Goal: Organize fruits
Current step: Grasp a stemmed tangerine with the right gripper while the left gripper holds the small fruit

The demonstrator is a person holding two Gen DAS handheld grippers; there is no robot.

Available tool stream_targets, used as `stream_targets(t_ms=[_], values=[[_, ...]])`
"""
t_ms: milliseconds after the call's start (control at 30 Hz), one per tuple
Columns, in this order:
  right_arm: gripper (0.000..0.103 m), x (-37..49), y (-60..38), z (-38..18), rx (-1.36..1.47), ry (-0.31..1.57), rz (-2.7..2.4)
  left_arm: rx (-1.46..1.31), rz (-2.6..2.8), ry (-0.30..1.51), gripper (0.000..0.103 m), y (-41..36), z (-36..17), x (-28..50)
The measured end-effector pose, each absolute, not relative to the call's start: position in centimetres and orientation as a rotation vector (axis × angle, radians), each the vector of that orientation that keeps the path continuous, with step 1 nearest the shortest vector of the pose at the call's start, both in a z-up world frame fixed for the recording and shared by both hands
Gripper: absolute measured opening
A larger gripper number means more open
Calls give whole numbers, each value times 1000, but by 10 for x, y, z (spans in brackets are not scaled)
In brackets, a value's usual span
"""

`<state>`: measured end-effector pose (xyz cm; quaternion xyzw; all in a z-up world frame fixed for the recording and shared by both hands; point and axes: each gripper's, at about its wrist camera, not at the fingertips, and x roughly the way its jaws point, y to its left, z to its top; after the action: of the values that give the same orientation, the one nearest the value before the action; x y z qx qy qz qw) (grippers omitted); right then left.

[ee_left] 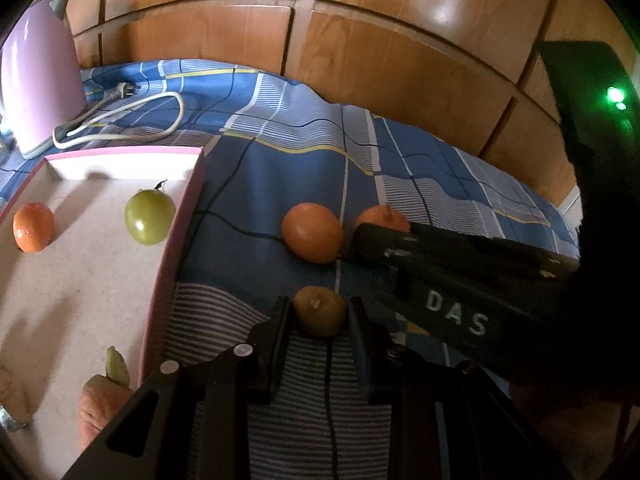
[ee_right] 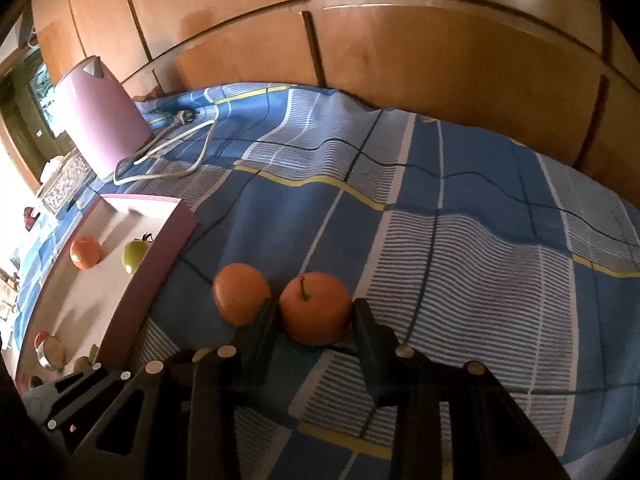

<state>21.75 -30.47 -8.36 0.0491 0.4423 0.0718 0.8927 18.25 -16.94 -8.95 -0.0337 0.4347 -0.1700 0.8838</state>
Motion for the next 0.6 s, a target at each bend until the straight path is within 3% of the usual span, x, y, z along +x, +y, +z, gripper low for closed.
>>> stream_targets(t_ms=[600], values=[[37, 171, -318, -74, 118, 933, 68, -26, -359, 900, 29, -174, -90, 177]])
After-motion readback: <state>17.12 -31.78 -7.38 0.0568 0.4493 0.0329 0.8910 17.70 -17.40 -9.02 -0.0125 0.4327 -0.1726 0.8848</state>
